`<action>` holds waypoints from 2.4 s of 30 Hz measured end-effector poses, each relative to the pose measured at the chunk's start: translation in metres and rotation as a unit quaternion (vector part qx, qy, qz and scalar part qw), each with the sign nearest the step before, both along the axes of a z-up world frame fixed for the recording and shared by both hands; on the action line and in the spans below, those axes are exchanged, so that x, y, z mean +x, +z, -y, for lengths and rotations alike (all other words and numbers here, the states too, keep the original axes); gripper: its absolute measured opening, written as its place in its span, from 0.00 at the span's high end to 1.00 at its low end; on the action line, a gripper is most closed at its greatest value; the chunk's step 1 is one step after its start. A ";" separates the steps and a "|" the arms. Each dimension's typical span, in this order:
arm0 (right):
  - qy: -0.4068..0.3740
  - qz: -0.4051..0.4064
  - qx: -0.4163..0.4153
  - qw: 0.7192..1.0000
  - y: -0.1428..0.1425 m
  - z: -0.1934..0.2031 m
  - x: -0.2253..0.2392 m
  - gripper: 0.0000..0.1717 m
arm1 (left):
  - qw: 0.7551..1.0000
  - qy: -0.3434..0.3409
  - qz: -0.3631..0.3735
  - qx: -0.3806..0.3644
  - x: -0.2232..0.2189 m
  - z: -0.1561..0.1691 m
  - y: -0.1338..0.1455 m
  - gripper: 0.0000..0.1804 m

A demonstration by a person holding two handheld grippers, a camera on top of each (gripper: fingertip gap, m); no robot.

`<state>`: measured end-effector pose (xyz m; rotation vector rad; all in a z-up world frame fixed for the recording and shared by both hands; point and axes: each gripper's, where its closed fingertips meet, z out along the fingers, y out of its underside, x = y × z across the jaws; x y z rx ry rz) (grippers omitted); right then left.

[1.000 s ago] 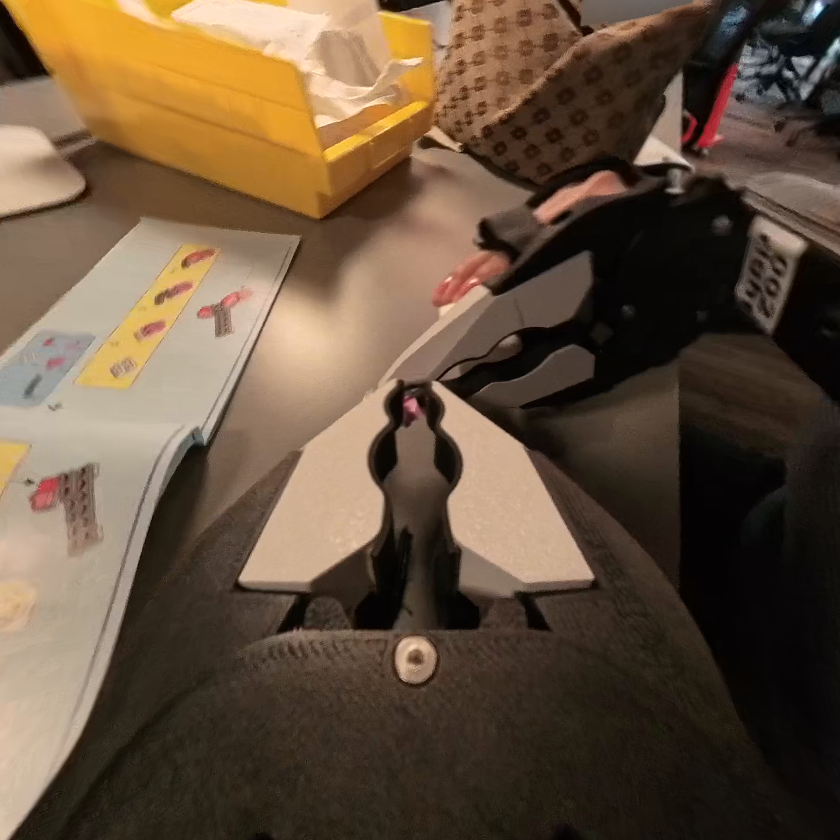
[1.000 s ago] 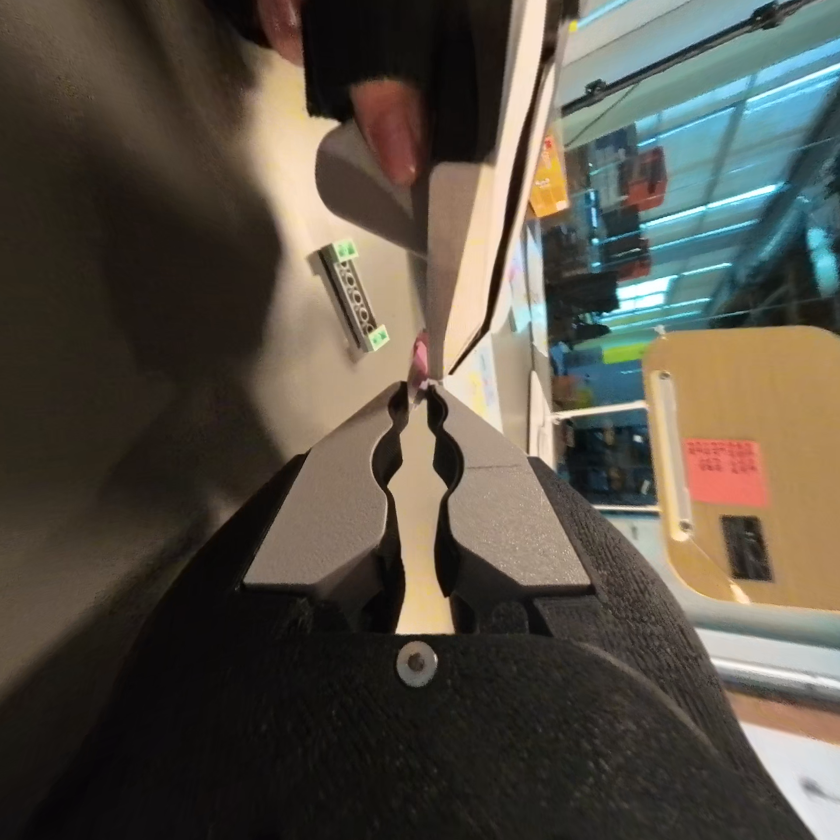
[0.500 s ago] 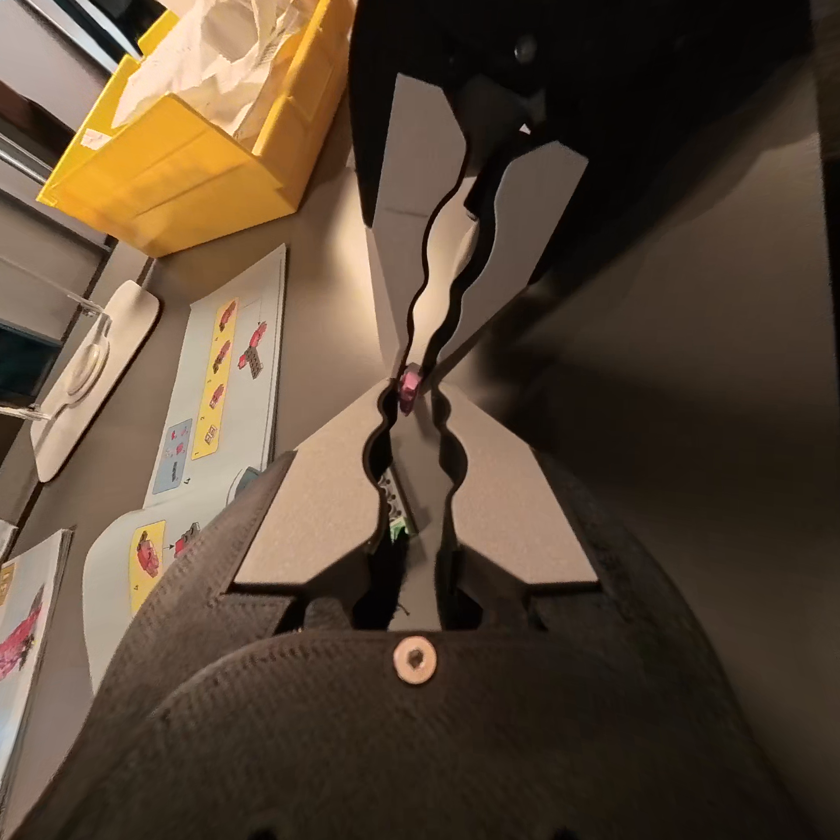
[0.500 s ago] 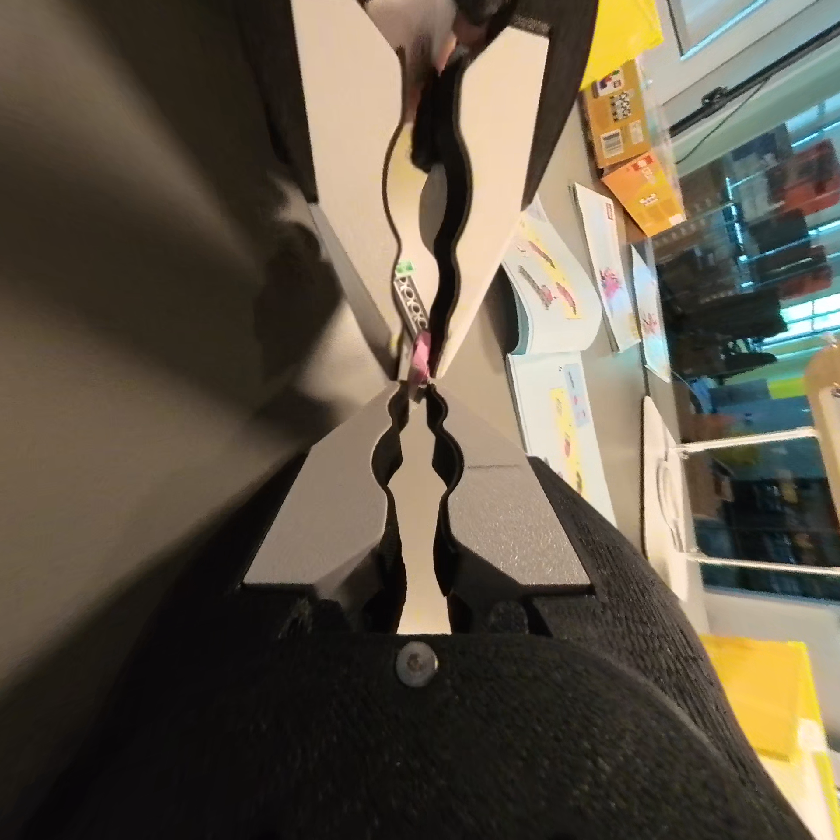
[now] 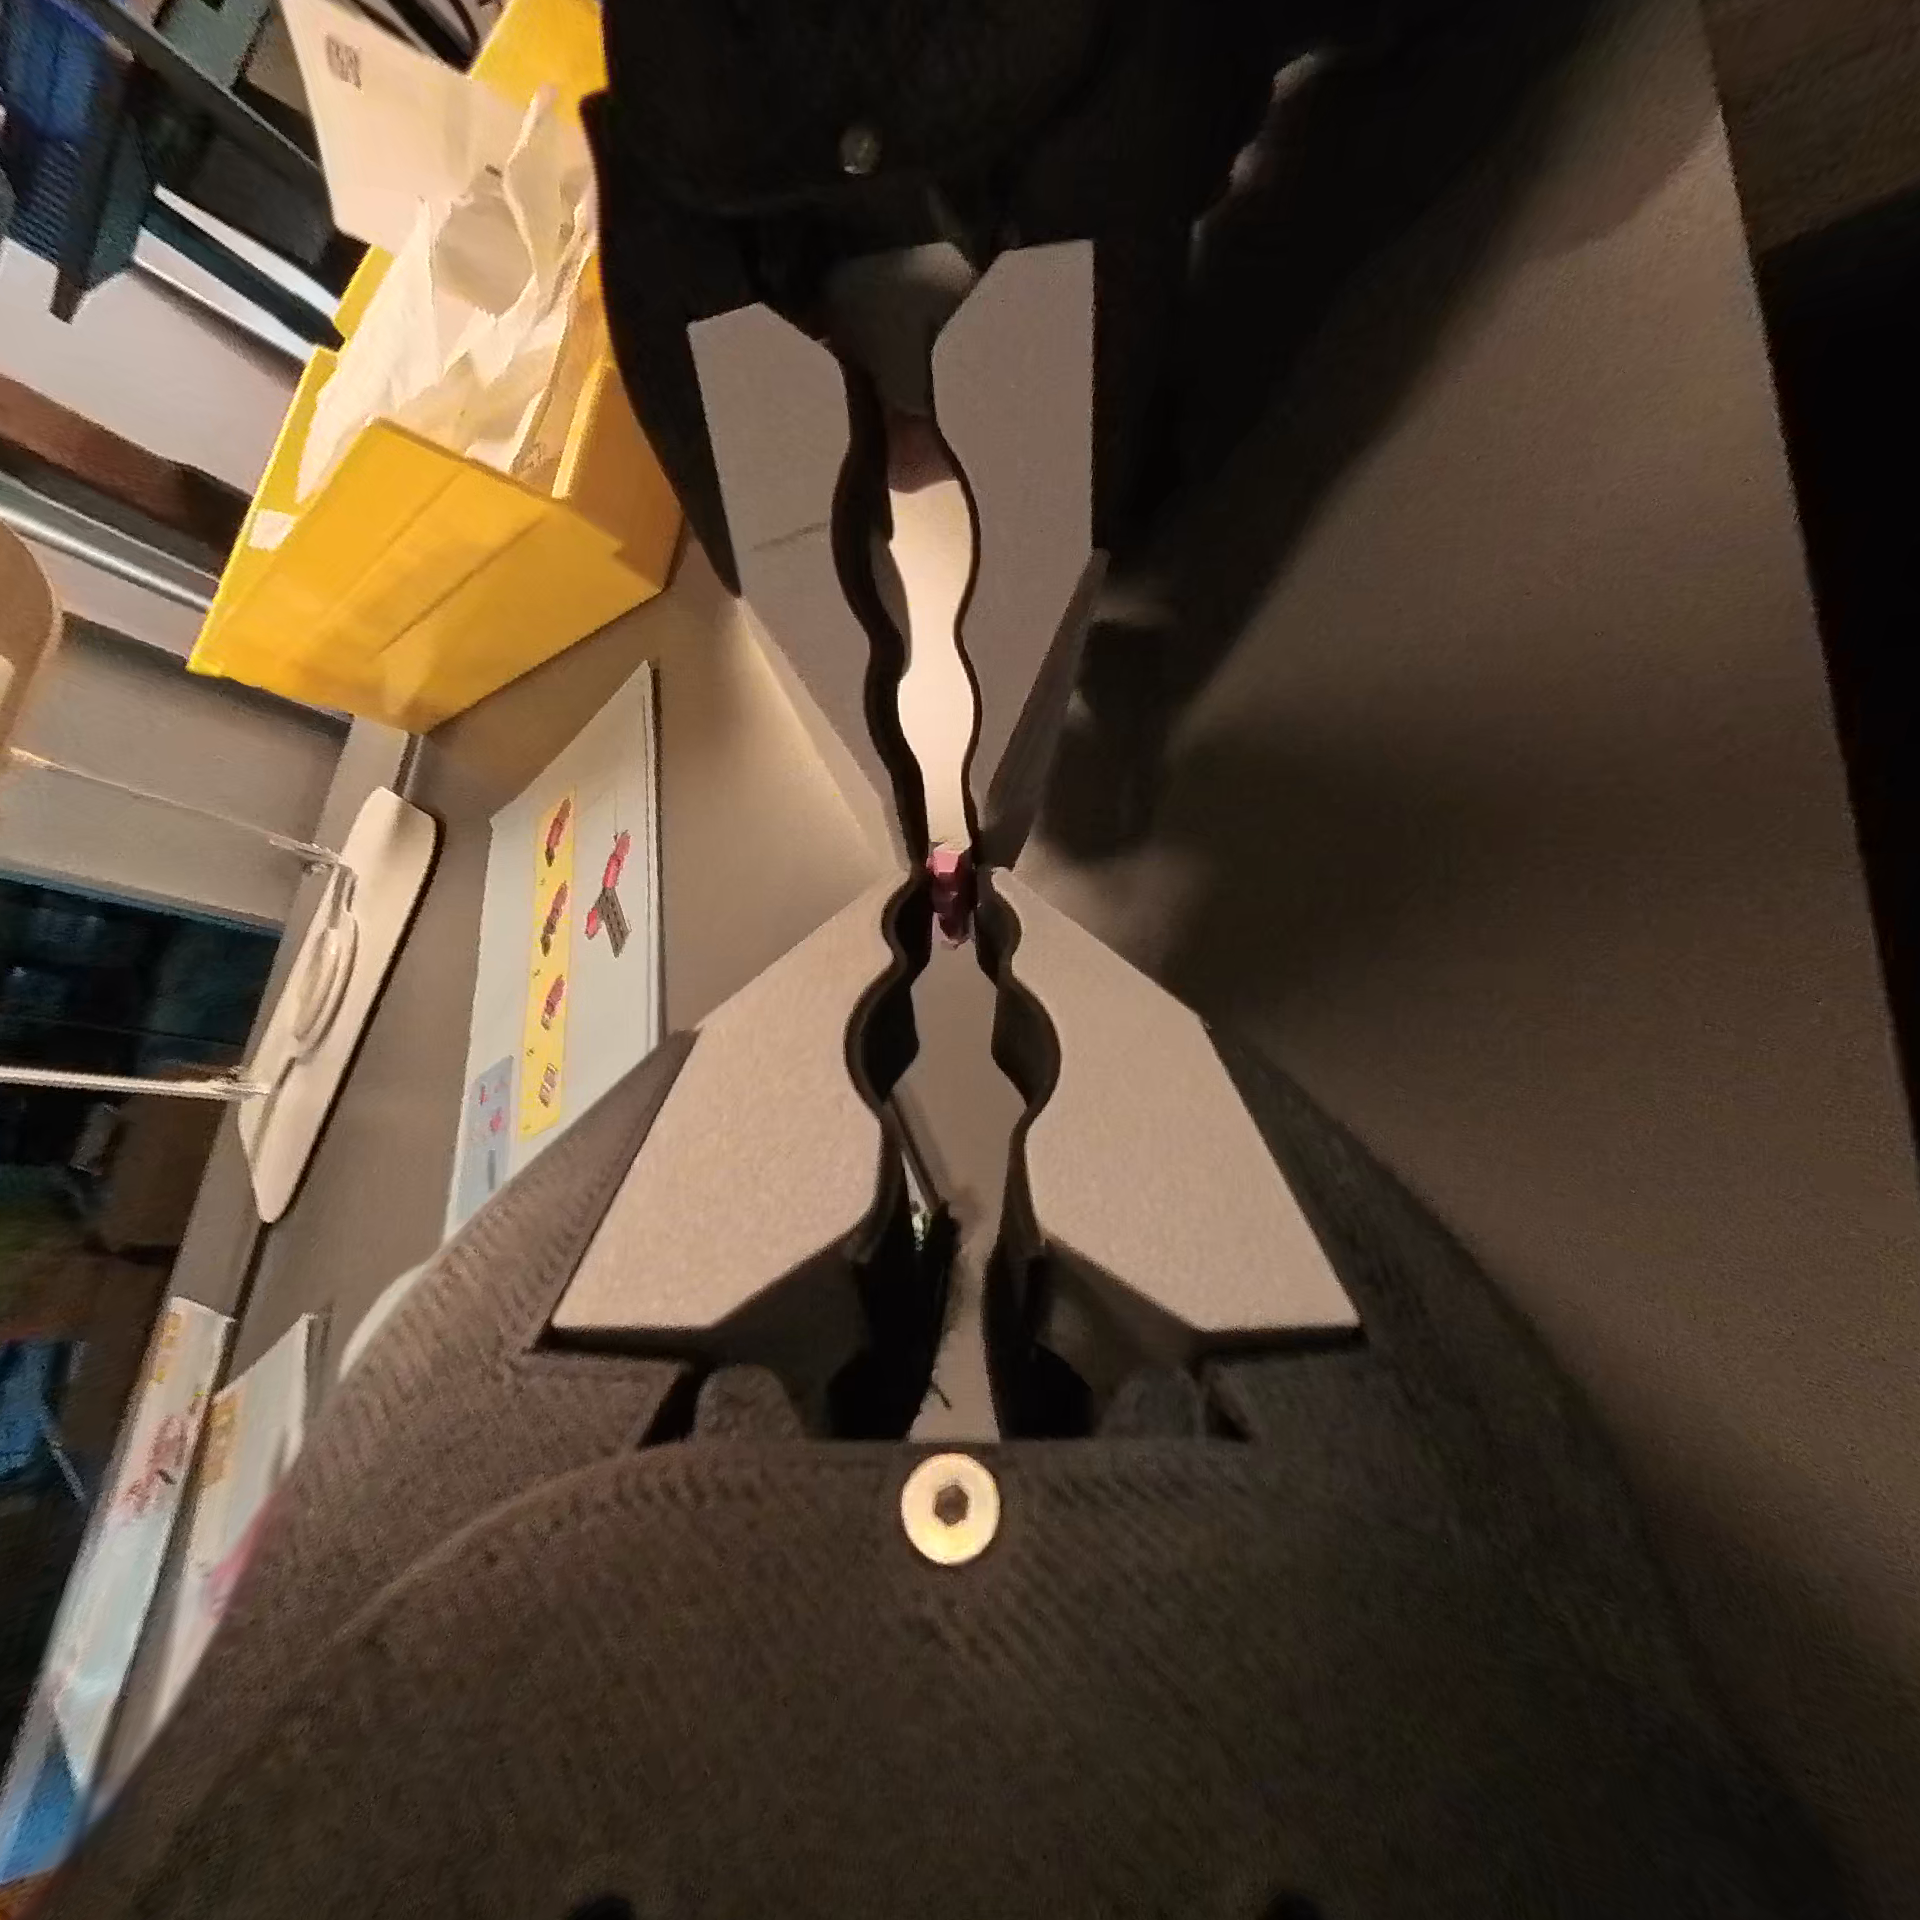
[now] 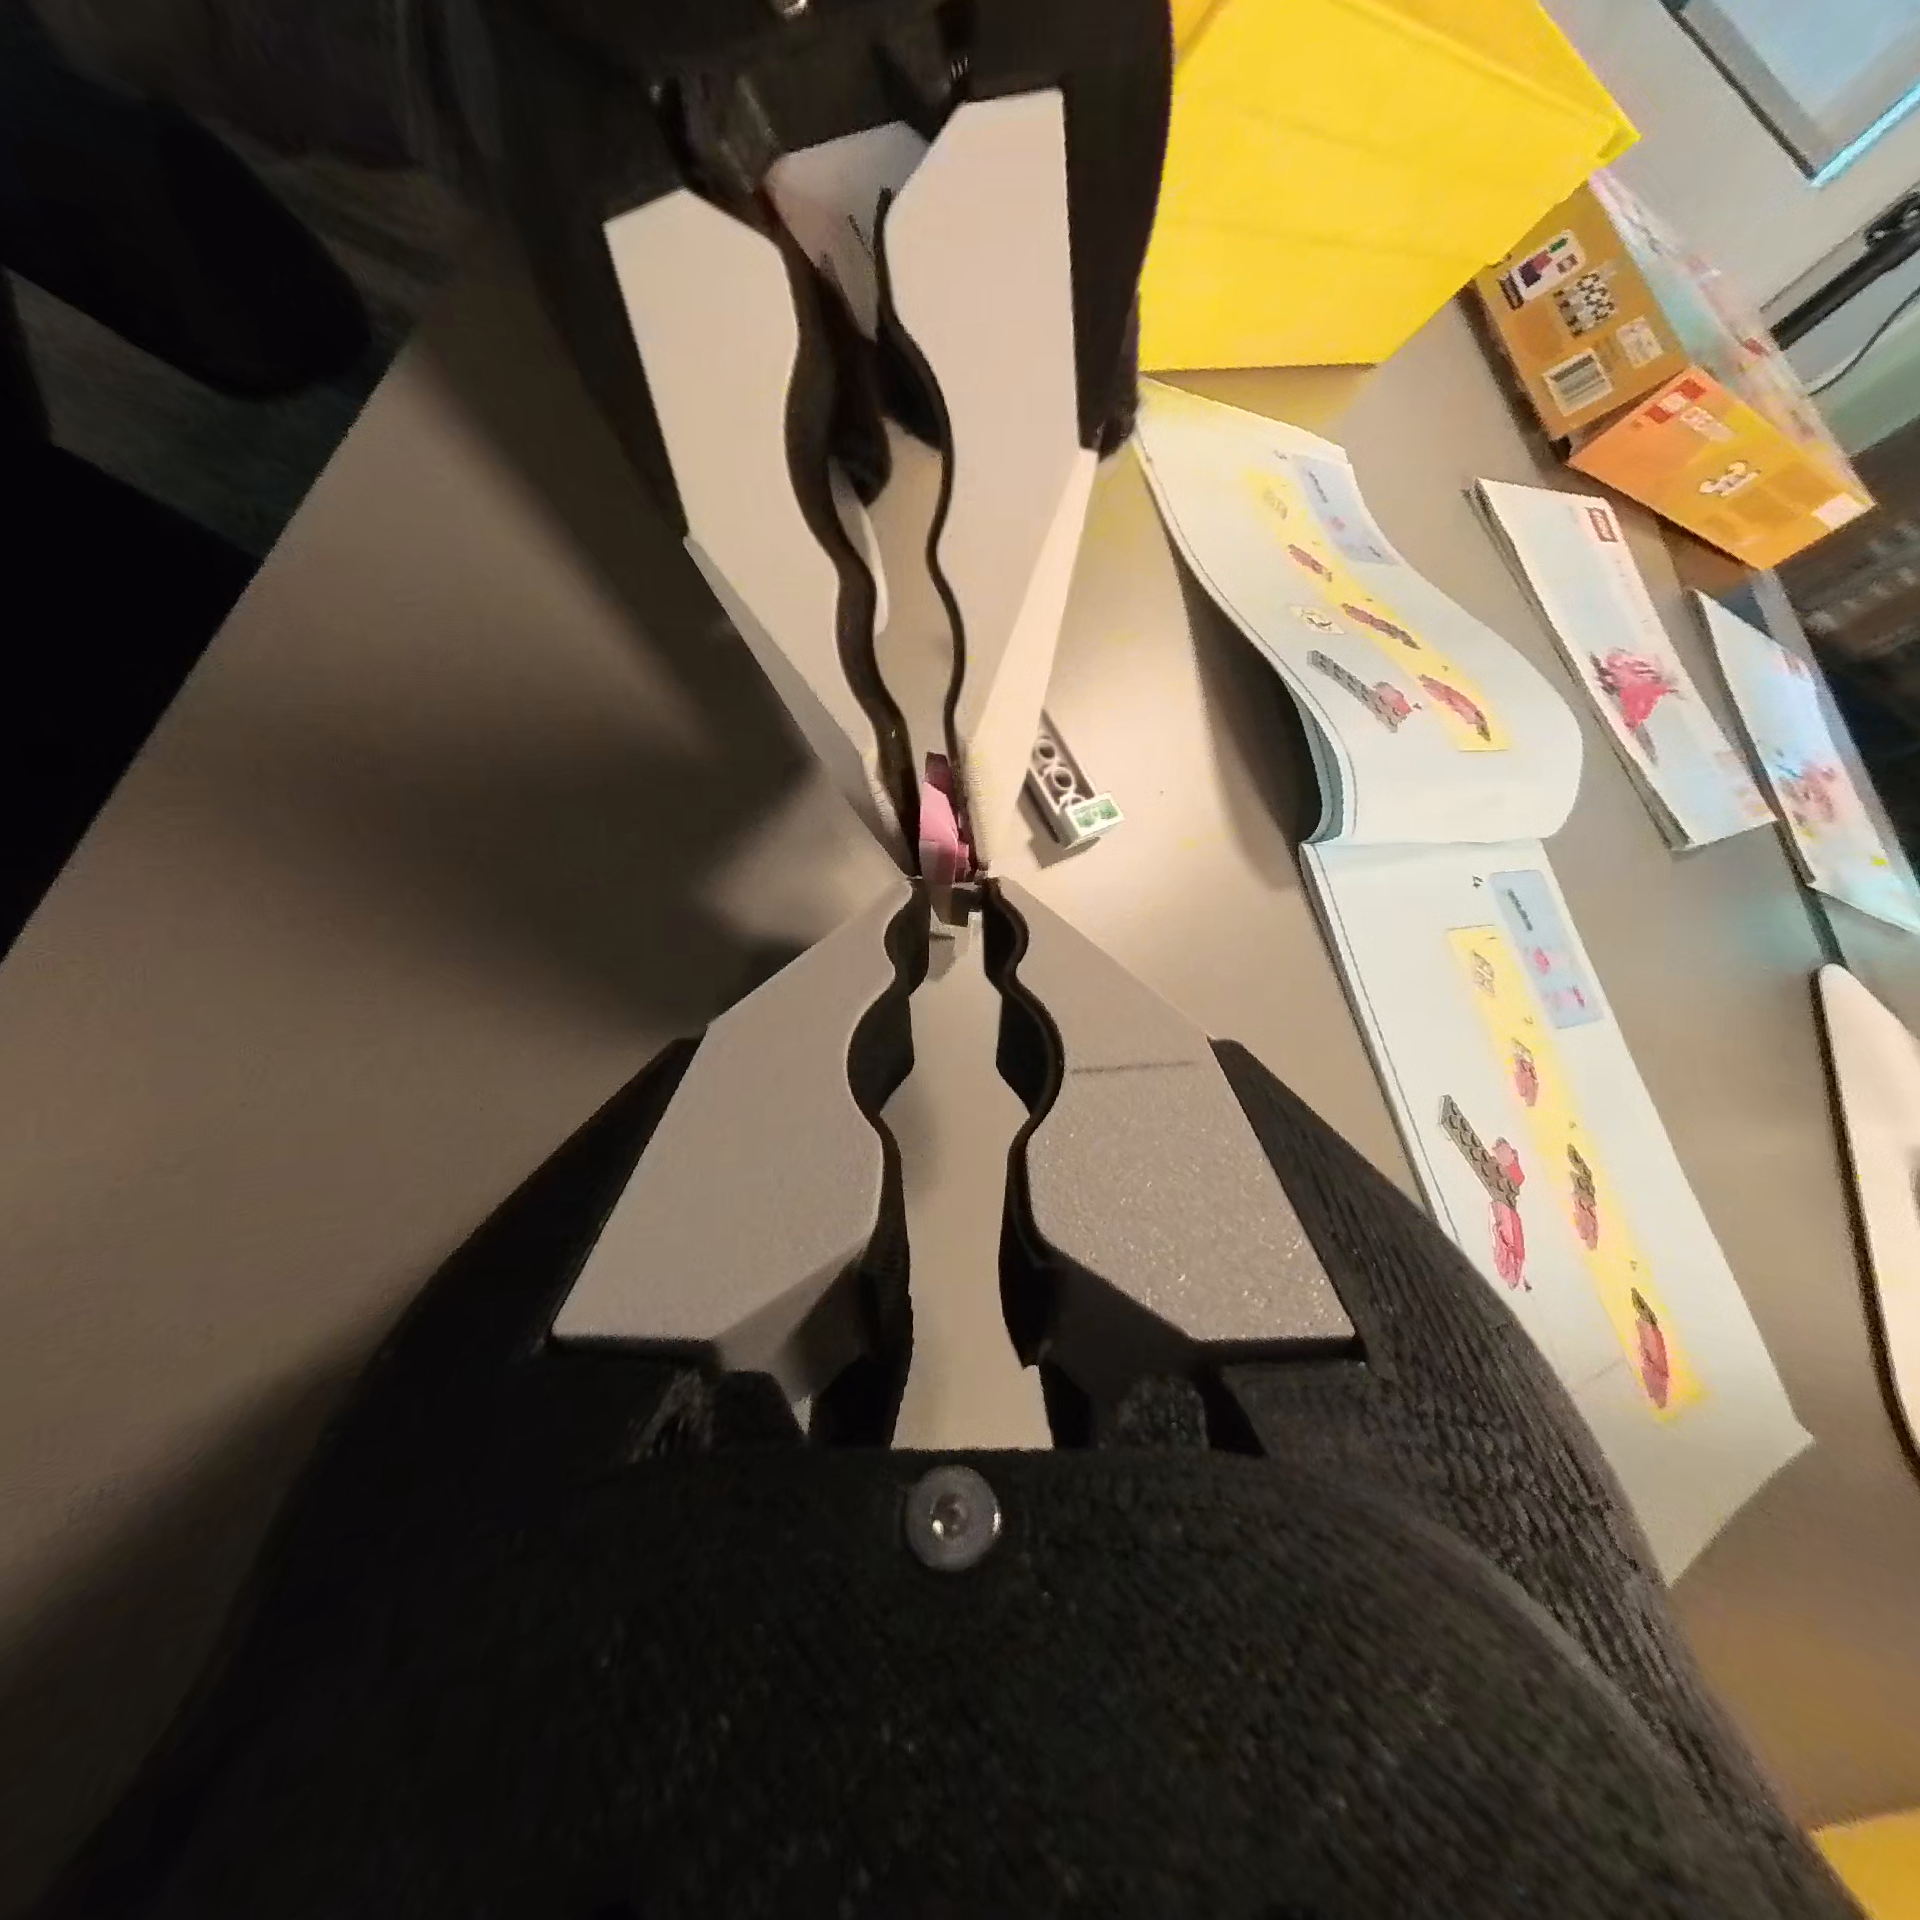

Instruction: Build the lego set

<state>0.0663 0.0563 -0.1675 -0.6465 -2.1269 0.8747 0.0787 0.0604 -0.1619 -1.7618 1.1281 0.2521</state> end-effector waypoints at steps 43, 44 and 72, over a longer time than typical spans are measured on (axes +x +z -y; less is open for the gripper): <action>0.100 -0.207 -0.035 0.973 0.069 0.030 0.021 0.97 | 0.957 -0.111 0.267 0.037 0.021 0.031 0.067 0.96; 0.099 -0.204 -0.037 0.973 0.069 0.030 0.021 0.97 | 0.955 -0.111 0.272 0.035 0.021 0.031 0.067 0.96; -0.110 -0.427 0.243 0.864 0.105 -0.013 0.004 0.97 | 0.926 0.116 0.297 0.204 0.007 -0.003 0.100 0.89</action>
